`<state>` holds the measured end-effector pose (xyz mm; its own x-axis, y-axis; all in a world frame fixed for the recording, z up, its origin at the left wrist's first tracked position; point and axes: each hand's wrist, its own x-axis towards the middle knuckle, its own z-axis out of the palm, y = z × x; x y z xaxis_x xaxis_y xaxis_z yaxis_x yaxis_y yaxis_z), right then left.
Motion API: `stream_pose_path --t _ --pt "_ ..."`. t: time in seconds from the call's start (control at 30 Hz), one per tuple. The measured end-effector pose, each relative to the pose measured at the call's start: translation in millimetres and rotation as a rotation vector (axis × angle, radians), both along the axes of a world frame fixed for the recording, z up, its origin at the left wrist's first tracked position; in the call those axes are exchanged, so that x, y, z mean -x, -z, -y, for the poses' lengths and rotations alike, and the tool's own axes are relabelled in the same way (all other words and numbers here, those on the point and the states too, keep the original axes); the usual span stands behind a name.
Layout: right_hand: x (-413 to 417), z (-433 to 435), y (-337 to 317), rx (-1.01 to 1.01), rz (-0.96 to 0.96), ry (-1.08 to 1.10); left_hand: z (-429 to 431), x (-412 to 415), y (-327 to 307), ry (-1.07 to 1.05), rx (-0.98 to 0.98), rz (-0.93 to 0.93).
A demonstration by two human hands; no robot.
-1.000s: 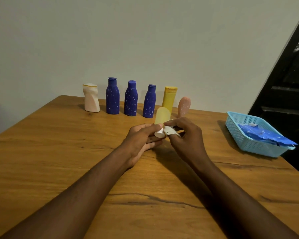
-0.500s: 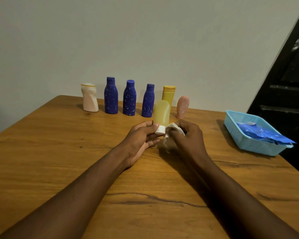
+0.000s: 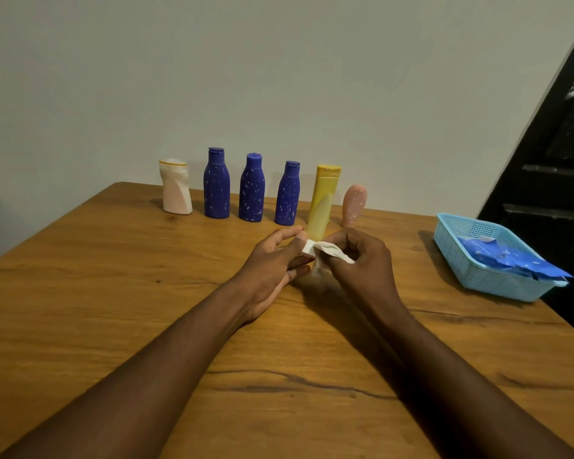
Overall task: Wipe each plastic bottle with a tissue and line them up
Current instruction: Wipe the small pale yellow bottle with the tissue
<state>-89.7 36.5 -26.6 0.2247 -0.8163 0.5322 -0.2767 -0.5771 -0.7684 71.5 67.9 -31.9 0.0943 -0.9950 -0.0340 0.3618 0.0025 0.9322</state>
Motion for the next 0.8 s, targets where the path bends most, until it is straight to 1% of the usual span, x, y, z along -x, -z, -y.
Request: stream_pose_path --t 0.23,0.33,0.47,0.57,0.73,0.8 --pt "1.7 1.2 -3.2 -0.002 0.016 -0.029 -3.2 0.8 -0.1 0.032 0.033 -0.018" --pt "0.9 2.4 -1.3 -0.082 0.044 -0.020 -4.2 -0.8 -1.7 0.039 0.039 0.023" --pt "1.5 3.5 -0.1 -0.224 0.154 -0.023 -5.6 -1.7 -2.1 0.076 0.048 0.093" --pt "3.1 3.9 -0.7 -0.294 0.212 -0.024 -5.5 -0.7 -1.6 0.107 0.057 0.133" --pt "1.8 2.4 -0.4 -0.362 0.223 -0.052 -5.4 0.0 -2.2 0.077 0.059 0.131" --pt "1.6 1.8 2.1 -0.397 0.191 -0.071 -5.3 0.9 -2.1 0.053 0.059 0.111"
